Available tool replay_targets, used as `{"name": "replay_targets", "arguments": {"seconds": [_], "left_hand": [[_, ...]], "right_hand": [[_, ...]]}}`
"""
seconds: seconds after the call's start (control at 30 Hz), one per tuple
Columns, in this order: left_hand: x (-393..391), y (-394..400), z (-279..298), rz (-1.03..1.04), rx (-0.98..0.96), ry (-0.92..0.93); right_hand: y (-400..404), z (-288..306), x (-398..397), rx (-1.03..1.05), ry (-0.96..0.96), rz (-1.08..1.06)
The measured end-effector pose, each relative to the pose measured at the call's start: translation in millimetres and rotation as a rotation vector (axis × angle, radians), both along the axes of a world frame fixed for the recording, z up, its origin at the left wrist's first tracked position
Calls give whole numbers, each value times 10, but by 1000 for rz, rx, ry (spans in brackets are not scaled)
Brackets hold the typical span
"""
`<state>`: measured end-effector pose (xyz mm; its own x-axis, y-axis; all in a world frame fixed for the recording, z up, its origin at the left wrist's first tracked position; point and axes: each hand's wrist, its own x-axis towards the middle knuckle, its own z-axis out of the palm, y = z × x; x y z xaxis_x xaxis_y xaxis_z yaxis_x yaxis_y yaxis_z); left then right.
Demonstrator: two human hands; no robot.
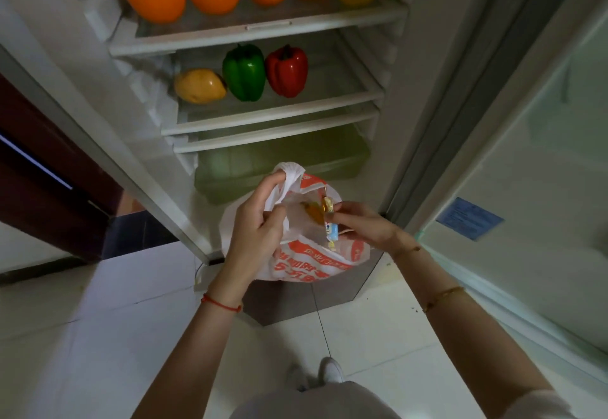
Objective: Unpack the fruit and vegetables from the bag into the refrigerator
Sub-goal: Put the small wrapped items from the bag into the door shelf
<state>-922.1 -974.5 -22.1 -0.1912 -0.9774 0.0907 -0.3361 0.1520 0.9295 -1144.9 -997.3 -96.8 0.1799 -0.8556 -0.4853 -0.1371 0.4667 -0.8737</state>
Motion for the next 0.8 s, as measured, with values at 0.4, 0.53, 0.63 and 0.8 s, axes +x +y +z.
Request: {"name": "replay_targets", "arguments": {"seconds": [0.4, 0.53, 0.63, 0.8], "left_hand": [[-311, 162, 69, -172, -31, 76], [-397, 202, 65, -218, -15, 74], [-422, 208, 47, -223, -12, 63], [-449, 240, 59, -196, -15, 32]], "right_hand": [[841, 293, -1031, -116, 403, -280], [1061, 83, -1304, -80, 828, -253], [1199, -1, -1392, -29, 992, -265], [1291, -186, -1401, 16, 1116, -216]]}}
